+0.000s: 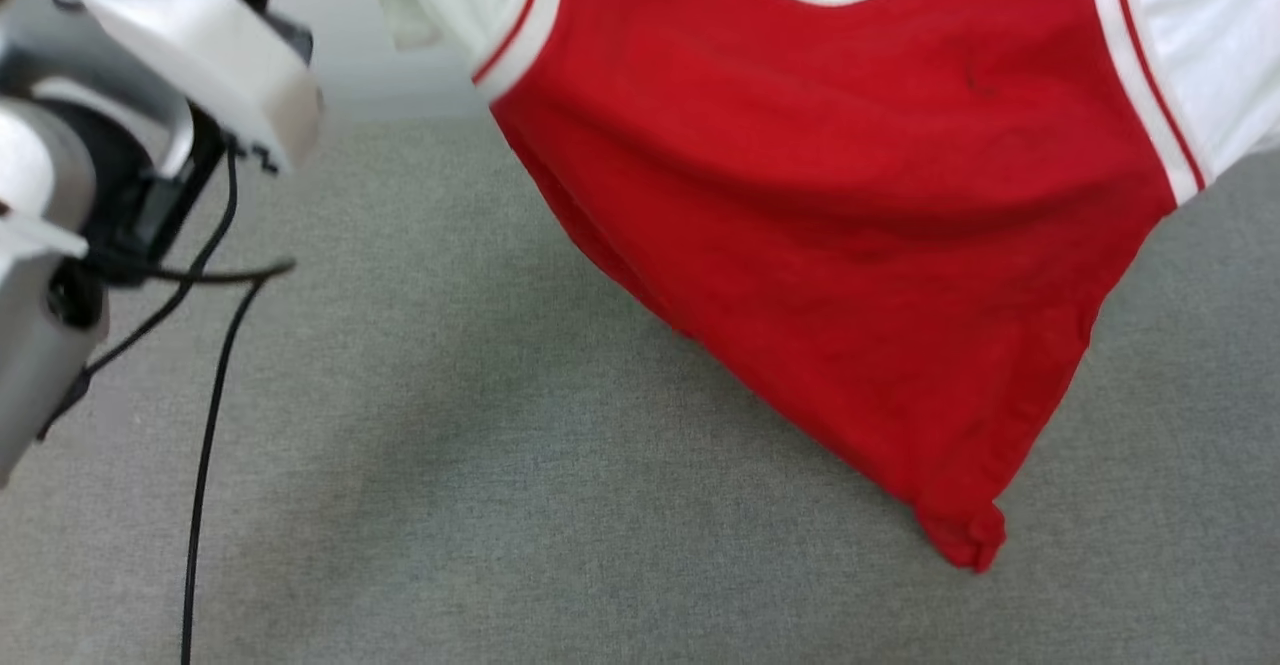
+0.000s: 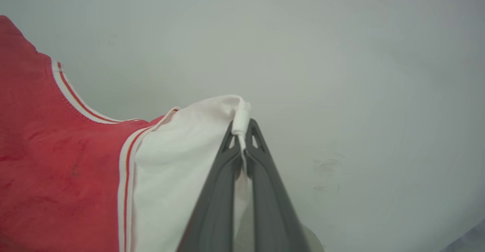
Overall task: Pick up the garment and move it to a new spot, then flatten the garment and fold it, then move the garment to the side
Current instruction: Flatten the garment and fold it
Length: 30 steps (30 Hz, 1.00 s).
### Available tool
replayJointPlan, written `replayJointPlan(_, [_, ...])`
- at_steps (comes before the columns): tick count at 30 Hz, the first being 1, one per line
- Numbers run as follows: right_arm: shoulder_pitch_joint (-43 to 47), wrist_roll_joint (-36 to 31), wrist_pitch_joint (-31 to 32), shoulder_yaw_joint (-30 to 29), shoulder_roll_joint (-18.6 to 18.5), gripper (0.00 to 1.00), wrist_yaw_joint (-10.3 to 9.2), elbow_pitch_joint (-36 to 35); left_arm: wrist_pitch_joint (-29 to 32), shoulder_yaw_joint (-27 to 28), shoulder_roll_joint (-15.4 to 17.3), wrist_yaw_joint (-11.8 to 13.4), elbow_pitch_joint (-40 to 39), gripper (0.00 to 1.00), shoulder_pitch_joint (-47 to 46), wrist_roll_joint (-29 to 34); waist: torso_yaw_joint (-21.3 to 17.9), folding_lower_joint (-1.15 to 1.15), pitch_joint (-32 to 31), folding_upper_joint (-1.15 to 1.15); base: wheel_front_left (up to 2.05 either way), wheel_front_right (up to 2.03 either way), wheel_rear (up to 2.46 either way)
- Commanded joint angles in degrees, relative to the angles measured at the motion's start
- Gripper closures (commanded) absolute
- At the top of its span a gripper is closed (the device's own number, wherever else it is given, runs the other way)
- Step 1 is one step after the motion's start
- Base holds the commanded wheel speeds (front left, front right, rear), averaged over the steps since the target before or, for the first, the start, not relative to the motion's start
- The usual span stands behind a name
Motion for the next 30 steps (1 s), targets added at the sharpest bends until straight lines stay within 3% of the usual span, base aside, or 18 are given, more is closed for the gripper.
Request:
replayJointPlan(1, [-1.8, -0.5, 0.8, -0.6, 0.8, 1.0, -0.07, -0.5, 0.0, 0.4, -1.0, -0.4, 1.0, 1.0, -1.9, 0.3, 0.1, 0.0, 1.4, 0.0, 0.0, 0.0, 0.0])
replayJointPlan(10, [-15.5, -3.5, 3.7, 0.5, 4.2, 1.0, -0.07, 4.2, 0.3, 1.0, -5.8, -4.0, 12.2, 1.0, -15.4, 2.7, 0.3, 0.0, 8.4, 0.0, 0.0, 0.0, 0.0])
replayJointPlan(21, [-41.5, -9.7, -0.2, 4.8, 8.4, 1.0, -0.07, 21.5, -3.3, 2.5, -11.6, -8.5, 29.8, 1.0, -35.7, 6.2, 1.2, 0.0, 16.7, 0.0, 0.0, 0.0, 0.0])
replayJointPlan(30, [-56.3, -12.2, -5.7, 8.1, 11.4, 1.0, -0.07, 34.6, -8.3, 3.6, -15.6, -11.4, 42.3, 1.0, -46.8, 6.7, 1.7, 0.0, 21.6, 0.0, 0.0, 0.0, 0.0])
